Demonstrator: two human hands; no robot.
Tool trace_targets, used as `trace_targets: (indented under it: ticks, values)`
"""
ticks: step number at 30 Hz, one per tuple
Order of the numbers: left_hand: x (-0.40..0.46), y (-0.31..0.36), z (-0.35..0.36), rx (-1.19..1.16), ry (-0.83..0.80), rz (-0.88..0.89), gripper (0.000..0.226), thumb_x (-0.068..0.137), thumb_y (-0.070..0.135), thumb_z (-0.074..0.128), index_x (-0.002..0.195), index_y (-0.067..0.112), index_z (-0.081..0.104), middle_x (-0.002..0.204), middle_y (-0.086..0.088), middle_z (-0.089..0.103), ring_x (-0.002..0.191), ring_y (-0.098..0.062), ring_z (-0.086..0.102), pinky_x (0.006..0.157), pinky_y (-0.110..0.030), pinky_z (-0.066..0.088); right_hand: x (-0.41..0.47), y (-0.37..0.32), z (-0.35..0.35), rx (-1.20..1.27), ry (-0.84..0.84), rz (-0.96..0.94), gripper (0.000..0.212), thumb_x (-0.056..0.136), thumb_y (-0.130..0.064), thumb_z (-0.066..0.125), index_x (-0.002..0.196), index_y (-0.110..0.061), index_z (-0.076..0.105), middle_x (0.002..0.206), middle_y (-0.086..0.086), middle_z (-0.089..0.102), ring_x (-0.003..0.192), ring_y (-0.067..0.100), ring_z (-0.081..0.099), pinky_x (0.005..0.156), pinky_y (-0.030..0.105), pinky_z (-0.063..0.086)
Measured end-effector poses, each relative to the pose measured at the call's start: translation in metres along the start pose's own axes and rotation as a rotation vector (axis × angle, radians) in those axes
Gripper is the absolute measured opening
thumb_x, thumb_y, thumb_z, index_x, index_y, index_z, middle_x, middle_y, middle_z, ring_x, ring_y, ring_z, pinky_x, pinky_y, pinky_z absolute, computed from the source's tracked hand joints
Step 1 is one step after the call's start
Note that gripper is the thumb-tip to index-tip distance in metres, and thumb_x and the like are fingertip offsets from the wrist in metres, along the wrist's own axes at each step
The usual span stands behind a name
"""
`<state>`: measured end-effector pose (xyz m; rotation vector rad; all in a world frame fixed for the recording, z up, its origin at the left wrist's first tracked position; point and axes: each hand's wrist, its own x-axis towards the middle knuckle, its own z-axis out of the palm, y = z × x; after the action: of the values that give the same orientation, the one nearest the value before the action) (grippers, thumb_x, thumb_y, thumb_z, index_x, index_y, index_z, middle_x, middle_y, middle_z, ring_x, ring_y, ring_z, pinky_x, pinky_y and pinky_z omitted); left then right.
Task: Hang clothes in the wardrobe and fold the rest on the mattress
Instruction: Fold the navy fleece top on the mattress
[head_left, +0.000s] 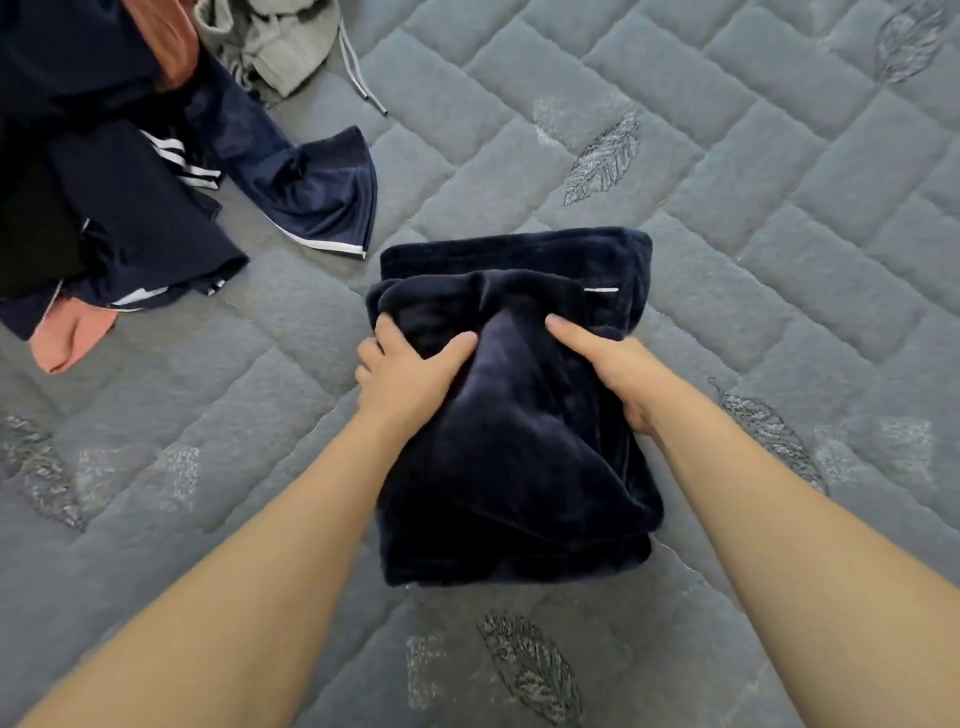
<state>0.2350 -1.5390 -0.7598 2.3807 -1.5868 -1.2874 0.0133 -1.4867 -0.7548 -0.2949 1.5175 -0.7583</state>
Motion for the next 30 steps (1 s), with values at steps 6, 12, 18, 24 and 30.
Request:
trace_targets:
  ticks: [6, 12, 18, 24, 30]
  values:
    - [-0.026, -0.049, -0.015, -0.623, -0.265, -0.04, 0.079, 0.068, 0.049, 0.085, 0.135, 0.023, 0.052, 0.122, 0.001, 0.069, 0.106, -0.016, 0.069, 0.096, -0.041, 0.055, 0.001, 0.0, 0.001, 0.07, 0.104, -0.007, 0.047, 0.071, -0.032, 0.084, 0.113, -0.014, 0.072, 0.098, 0.008, 0.076, 0.089, 0.024, 0.074, 0.077, 0.041, 0.06]
    - [-0.046, -0.045, -0.013, -0.687, -0.3, 0.042, 0.091, 0.052, 0.069, 0.086, 0.125, 0.025, 0.054, 0.114, 0.006, 0.071, 0.103, -0.011, 0.07, 0.092, -0.037, 0.056, -0.026, 0.023, -0.026, 0.445, -0.028, 0.024, 0.03, 0.076, -0.036, 0.073, 0.098, -0.015, 0.073, 0.093, 0.01, 0.072, 0.088, 0.027, 0.07, 0.072, 0.037, 0.057]
    - [-0.079, -0.057, 0.029, -0.474, -0.445, 0.042, 0.083, 0.055, 0.043, 0.093, 0.127, 0.022, 0.058, 0.115, 0.002, 0.072, 0.105, -0.018, 0.07, 0.091, -0.039, 0.056, -0.067, 0.068, -0.044, 0.525, -0.017, 0.076, 0.035, 0.073, -0.044, 0.072, 0.093, -0.016, 0.078, 0.097, 0.011, 0.075, 0.088, 0.028, 0.072, 0.07, 0.037, 0.058]
    - [-0.098, -0.029, 0.017, -0.277, -0.799, 0.111, 0.076, 0.061, 0.039, 0.091, 0.13, 0.029, 0.06, 0.12, -0.002, 0.072, 0.111, -0.027, 0.068, 0.101, -0.051, 0.049, -0.128, 0.087, -0.097, 0.626, 0.037, 0.041, 0.032, 0.074, -0.043, 0.069, 0.092, -0.018, 0.079, 0.1, 0.01, 0.075, 0.089, 0.028, 0.073, 0.074, 0.039, 0.058]
    - [-0.199, 0.068, 0.062, -0.142, -0.864, 0.148, 0.074, 0.051, 0.095, 0.056, 0.094, 0.038, 0.077, 0.1, 0.01, 0.076, 0.088, -0.016, 0.071, 0.072, -0.035, 0.05, -0.269, 0.141, -0.176, 0.772, 0.219, -0.044, 0.041, 0.067, -0.043, 0.076, 0.098, -0.017, 0.079, 0.106, 0.011, 0.074, 0.093, 0.03, 0.073, 0.073, 0.041, 0.058]
